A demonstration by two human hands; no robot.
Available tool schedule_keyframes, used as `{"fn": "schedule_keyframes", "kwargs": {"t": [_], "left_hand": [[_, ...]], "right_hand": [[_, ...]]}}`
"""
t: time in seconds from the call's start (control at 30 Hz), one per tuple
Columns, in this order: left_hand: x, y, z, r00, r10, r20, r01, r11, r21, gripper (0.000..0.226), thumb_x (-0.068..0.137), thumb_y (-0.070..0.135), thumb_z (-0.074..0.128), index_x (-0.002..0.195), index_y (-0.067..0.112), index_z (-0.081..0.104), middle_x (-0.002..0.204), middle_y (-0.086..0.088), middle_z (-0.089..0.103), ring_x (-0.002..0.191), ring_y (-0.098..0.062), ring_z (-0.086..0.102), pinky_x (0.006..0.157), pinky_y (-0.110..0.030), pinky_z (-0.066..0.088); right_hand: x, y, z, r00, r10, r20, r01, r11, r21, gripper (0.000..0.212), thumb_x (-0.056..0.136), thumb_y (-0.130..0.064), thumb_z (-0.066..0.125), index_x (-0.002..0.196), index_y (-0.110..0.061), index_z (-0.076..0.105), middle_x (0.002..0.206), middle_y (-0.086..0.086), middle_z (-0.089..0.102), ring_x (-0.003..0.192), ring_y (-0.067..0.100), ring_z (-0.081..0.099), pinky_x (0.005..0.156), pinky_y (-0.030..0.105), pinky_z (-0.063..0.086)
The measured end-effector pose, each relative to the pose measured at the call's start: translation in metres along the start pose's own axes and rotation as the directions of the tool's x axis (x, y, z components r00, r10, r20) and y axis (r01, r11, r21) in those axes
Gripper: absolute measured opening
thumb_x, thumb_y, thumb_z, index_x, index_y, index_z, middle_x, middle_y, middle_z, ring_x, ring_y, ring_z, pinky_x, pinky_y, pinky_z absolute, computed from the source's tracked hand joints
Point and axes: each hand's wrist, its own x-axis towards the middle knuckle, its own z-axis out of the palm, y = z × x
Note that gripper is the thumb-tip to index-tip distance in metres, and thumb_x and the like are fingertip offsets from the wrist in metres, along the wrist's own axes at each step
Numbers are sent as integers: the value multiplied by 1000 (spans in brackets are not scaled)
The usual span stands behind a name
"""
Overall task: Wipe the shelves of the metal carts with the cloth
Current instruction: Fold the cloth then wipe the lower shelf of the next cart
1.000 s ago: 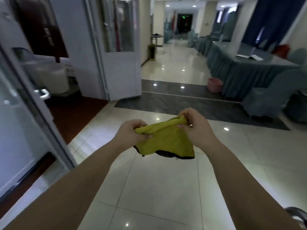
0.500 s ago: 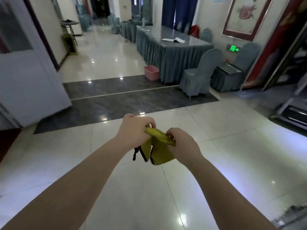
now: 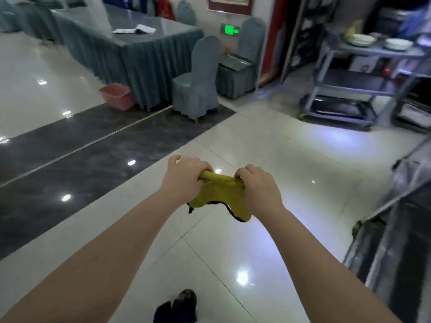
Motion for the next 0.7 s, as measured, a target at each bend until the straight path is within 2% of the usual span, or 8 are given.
{"fn": "schedule_keyframes", "kwargs": {"t": [0.1,0.2,0.3,0.43,0.5,0.6,0.7], "left_hand": [[80,6,19,986,166,24,-164,984,-68,26,79,13,54,93,33,64,90,13,63,93,-12,56,103,-42,28],[151,35,44,939,333,86,-318,935,-154,20,77,16,58,89,31,63,83,14,58,90,-14,56,101,-44,29],[206,85,71,852,498,163,-469,863,-189,16,79,21,62,89,33,63,85,15,58,92,-14,56,102,-43,29],[254,167,115,676,683,278,-640,731,-238,21,75,32,54,93,32,64,95,10,66,100,-15,58,104,-39,26],[273,208,142,600,738,309,-683,674,-281,22,78,27,53,97,32,63,102,10,65,105,-14,57,105,-37,24],[302,270,173,524,782,338,-692,622,-367,25,81,21,53,102,31,64,108,10,65,107,-14,56,100,-35,29],[329,327,189,460,815,352,-715,575,-398,26,79,17,53,98,31,63,105,8,65,103,-16,57,97,-36,34]], "right_hand": [[25,37,5,980,193,-47,-193,981,1,28,73,-10,70,100,-11,65,93,7,59,83,30,53,66,38,42],[33,74,4,912,388,-133,-392,920,-5,24,79,-17,71,103,-14,66,94,5,58,86,29,52,67,38,42],[23,114,0,795,571,-204,-588,809,-29,21,82,-17,71,103,-18,68,93,1,56,86,25,50,68,34,35],[-3,175,-12,607,767,-207,-793,602,-95,31,81,-25,70,111,-26,64,102,-2,57,94,25,51,75,35,34],[-12,208,-21,496,843,-208,-868,489,-89,29,80,-27,64,109,-28,61,103,-3,57,96,25,52,76,36,34],[-21,255,-37,357,910,-213,-934,355,-48,22,79,-22,62,101,-28,62,103,-3,57,97,24,54,79,35,40],[-30,294,-57,271,933,-236,-961,275,-16,19,84,-20,61,102,-28,63,104,-2,57,97,22,53,82,36,41]]}}
